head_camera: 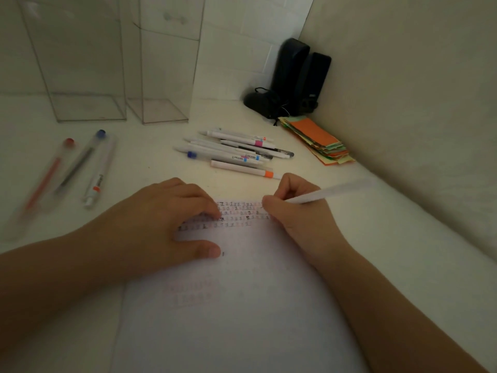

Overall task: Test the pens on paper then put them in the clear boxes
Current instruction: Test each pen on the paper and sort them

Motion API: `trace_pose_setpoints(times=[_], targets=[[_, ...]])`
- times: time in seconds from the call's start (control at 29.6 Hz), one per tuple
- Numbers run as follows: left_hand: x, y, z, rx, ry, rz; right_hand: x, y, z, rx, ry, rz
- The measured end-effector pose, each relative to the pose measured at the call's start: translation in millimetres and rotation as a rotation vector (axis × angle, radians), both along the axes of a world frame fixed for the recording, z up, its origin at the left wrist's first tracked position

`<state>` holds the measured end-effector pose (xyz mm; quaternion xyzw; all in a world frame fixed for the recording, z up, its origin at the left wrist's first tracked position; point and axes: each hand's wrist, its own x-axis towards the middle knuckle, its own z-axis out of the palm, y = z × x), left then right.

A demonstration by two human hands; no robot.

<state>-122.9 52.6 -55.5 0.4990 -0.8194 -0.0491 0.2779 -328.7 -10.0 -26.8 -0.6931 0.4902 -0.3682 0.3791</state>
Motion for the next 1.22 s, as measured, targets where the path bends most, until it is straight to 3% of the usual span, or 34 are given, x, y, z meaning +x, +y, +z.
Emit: trace_pose_setpoints(times=[0.61,1.22], targets=[[2.5,0.0,-2.9,0.095,0.040,0.008,4.4,-1.6,-8.3,-0.150,0.127,0.050],[3.0,0.6,-2.7,0.089,0.019,-0.002,1.7,-4.1,-8.2,-0.107,0.116,0.097]])
